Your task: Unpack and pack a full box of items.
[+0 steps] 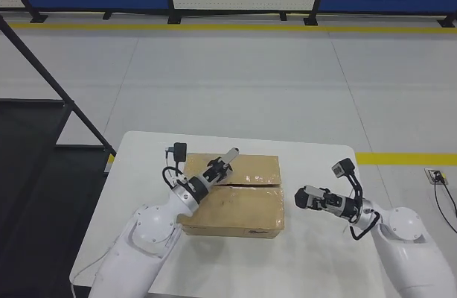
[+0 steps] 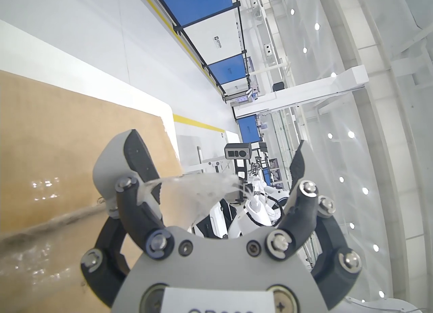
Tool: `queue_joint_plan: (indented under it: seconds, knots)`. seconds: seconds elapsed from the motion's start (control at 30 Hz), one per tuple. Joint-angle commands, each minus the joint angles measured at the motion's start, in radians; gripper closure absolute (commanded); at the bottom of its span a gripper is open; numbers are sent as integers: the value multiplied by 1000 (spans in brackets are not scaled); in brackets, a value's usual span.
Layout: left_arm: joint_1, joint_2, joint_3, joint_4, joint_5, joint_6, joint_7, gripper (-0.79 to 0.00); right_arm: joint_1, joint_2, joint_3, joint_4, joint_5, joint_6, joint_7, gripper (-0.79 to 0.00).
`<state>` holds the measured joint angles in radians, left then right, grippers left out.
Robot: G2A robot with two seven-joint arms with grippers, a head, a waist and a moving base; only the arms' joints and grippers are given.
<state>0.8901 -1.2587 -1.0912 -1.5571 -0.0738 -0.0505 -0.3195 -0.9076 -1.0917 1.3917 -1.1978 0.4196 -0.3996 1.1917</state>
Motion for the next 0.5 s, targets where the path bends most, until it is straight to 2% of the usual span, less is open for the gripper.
queue_joint_plan:
  seconds: [0.0, 0.47]
  knots:
    - [-10, -5, 12, 13, 3, -2, 6, -785, -5, 2, 5, 2, 4, -4, 1, -785]
    - [-56, -34, 72, 85, 25, 6, 25, -785, -4, 12, 9, 38, 31, -23, 20, -785]
